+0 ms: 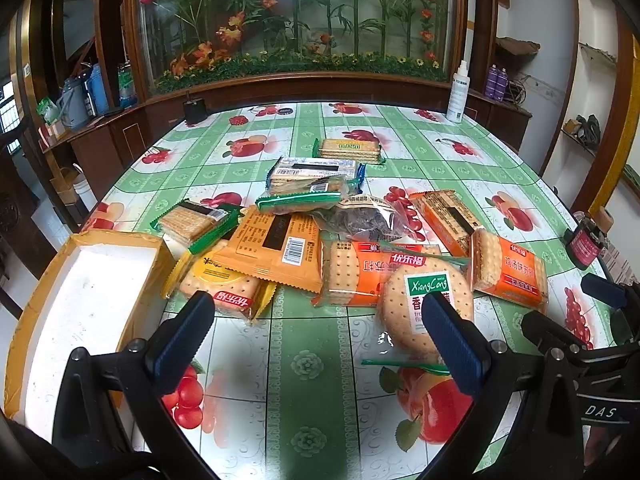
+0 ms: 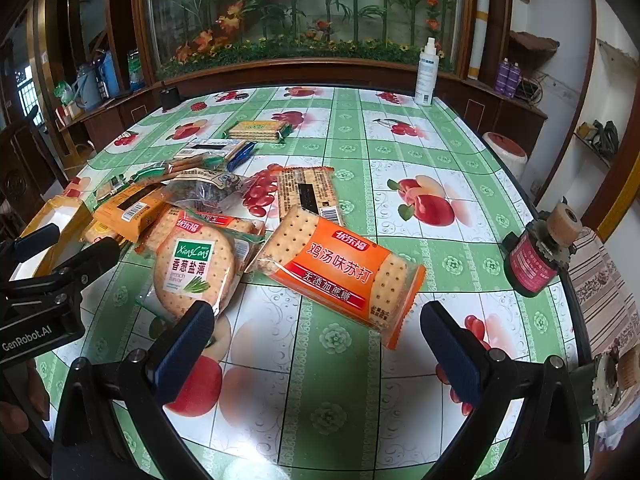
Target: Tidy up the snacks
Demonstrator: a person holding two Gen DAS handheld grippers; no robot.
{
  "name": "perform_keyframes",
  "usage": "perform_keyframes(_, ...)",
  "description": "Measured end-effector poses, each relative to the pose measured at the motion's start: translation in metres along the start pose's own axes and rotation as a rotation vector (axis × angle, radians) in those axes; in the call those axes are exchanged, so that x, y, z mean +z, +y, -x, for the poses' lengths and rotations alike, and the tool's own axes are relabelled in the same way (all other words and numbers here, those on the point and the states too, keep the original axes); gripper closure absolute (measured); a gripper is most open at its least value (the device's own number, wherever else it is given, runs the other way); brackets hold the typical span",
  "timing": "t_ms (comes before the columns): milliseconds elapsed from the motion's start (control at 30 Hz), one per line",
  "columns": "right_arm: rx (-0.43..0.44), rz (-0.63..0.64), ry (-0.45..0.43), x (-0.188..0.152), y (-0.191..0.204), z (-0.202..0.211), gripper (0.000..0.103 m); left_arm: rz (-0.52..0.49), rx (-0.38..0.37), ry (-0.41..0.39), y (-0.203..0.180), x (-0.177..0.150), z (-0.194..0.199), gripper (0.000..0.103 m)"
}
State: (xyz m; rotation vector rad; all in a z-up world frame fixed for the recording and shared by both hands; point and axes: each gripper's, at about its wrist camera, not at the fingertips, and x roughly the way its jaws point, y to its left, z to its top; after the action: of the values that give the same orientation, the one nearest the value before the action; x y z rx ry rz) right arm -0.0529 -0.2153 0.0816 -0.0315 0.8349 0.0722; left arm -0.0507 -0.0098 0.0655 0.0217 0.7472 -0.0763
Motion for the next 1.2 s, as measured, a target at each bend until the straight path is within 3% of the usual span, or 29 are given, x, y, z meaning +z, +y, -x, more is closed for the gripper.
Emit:
perform_keyframes(500,-0.002,-0.018,0.021,-0.006,-0.015,-0.004,0.000,-0.030,-0.013,0.046,-0.016,-0.003,-0.016,0.000)
perform_keyframes(833,-0.004,-0.046,0.039,-0.012,-0.032,-0.008,0.000,-0.077,-0.082,0.122,-0.046,-0.005,-0.035,0.000)
perform_keyframes(1200,-0.007,-0.075,0.054,-0.015,-0.050,-0.011,0.000,-0.125,-0.109,0.204,-0.076,-0.002,-0.066,0.000)
